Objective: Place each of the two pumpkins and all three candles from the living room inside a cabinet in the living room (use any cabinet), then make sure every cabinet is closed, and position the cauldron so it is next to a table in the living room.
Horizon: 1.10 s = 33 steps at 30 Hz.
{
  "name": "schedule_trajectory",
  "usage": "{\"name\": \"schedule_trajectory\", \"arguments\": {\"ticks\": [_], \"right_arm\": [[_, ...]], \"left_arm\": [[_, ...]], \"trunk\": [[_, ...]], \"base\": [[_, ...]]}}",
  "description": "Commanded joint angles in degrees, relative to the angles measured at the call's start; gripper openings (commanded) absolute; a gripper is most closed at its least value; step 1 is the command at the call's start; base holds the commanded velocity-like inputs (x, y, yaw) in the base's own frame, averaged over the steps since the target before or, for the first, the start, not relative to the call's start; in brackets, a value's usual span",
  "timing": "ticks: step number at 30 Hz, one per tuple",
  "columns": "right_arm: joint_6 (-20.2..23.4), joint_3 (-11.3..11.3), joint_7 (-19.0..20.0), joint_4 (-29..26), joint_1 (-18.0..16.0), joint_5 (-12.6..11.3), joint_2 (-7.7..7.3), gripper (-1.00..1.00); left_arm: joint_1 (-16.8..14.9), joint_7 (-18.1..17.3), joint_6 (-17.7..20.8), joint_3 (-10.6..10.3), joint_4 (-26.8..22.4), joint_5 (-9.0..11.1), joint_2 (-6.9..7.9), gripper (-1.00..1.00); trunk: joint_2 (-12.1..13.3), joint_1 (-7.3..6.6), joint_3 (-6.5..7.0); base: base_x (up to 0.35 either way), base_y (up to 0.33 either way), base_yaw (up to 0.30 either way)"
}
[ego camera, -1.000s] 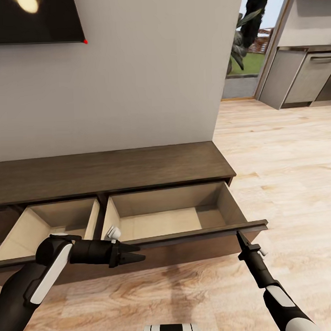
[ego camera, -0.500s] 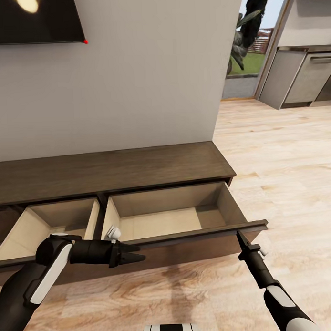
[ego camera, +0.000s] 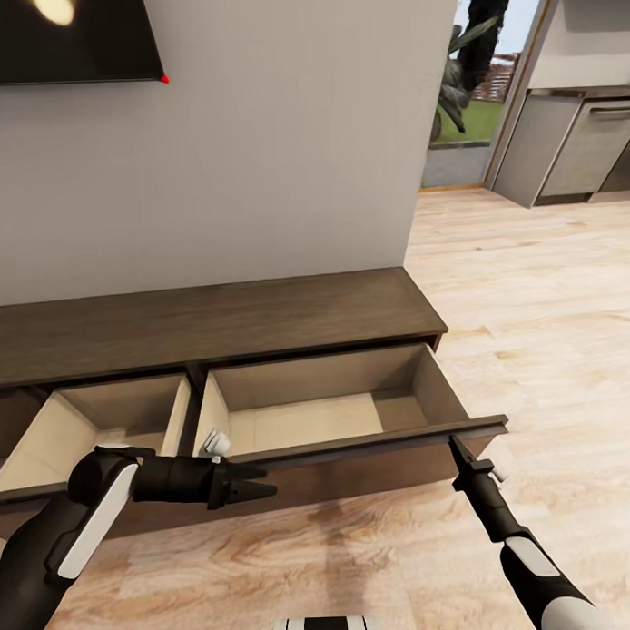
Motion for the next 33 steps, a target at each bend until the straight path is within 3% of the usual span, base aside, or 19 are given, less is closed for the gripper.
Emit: {"name": "schedule_trajectory", "arguments": {"ticks": [1,3,4,33], "right_arm": [[1.24,3.48,1.90,0.00,1.08,-0.12,0.04,-1.00],[1.23,3.48,1.92,0.00,1.09,-0.12,0.04,-1.00],[1.23,3.48,1.91,0.00,1.09,-0.11,0.04,1.00],[1.11,3.49,1.98,0.00,1.10,-0.17,0.08,1.00]], "left_arm": [[-0.05,-0.10,0.23,-0.06,0.00,0.07,0.04,1.00],[-0.05,-0.07,0.23,-0.05,0.00,0.07,0.04,1.00],[-0.05,-0.08,0.23,-0.05,0.00,0.07,0.04,1.00],[-0.05,-0.04,0.23,-0.09,0.00,0.02,0.04,1.00]], "trunk": [[-0.03,-0.03,-0.05],[-0.03,-0.03,-0.05],[-0.03,-0.03,-0.05],[-0.03,-0.03,-0.05]], "base": [[-0.022,0.000,0.000],[-0.012,0.000,0.000],[-0.007,0.000,0.000],[-0.047,0.000,0.000]]}}
